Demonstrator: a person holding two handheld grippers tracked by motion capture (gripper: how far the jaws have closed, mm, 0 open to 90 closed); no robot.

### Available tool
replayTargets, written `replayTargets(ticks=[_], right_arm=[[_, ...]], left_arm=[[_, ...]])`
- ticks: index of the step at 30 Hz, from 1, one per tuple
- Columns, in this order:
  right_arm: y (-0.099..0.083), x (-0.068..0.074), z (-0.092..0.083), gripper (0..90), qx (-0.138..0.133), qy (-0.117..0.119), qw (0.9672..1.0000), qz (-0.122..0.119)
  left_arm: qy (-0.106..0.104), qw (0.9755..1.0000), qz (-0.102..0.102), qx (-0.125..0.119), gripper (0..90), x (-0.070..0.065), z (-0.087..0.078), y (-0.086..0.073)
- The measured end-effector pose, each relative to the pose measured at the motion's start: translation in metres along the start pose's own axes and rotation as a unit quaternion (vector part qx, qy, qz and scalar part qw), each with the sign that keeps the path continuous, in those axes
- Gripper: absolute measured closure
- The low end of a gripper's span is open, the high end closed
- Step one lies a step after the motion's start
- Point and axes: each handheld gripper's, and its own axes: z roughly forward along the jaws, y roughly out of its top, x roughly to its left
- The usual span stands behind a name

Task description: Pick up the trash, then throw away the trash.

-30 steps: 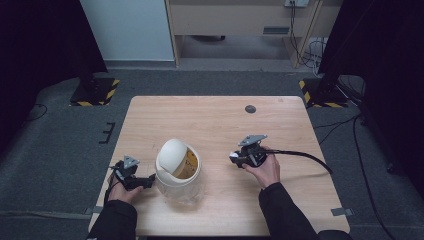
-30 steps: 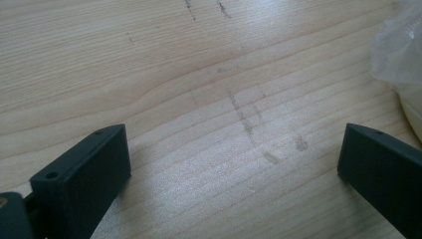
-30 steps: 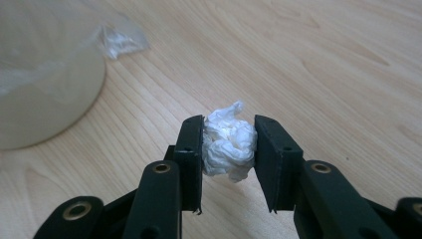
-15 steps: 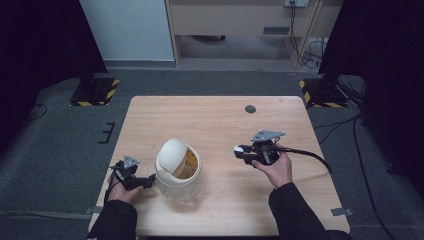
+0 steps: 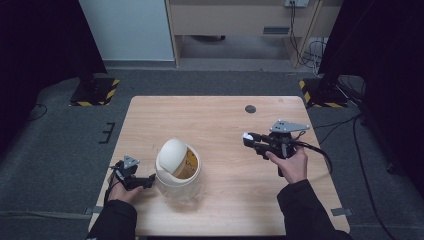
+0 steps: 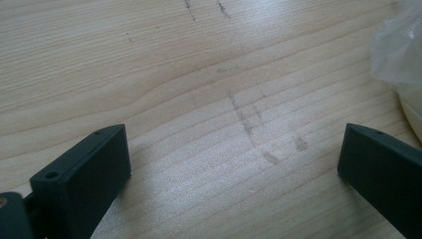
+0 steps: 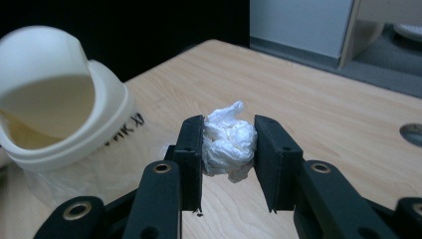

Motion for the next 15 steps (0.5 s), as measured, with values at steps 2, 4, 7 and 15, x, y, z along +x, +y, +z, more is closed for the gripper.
replayTargets(ticks=[2,4,7,15], right_arm=[[0.005,0.003,-0.004,65.9,-0.013,0.004,0.9999,-0.001],[0.011,0.006,-0.008,65.9,-0.023,0.007,0.9997,-0.004],[0.018,0.011,-0.013,65.9,-0.04,0.015,0.9991,-0.007],[0.03,0.019,-0.02,65.9,-0.059,0.024,0.9979,-0.015]], left_arm=[[0.0,1.0,0.0,0.0,0.0,0.0,0.0,0.0],[0.0,1.0,0.0,0.0,0.0,0.0,0.0,0.0],[0.0,1.0,0.0,0.0,0.0,0.0,0.0,0.0],[0.0,1.0,0.0,0.0,0.0,0.0,0.0,0.0]])
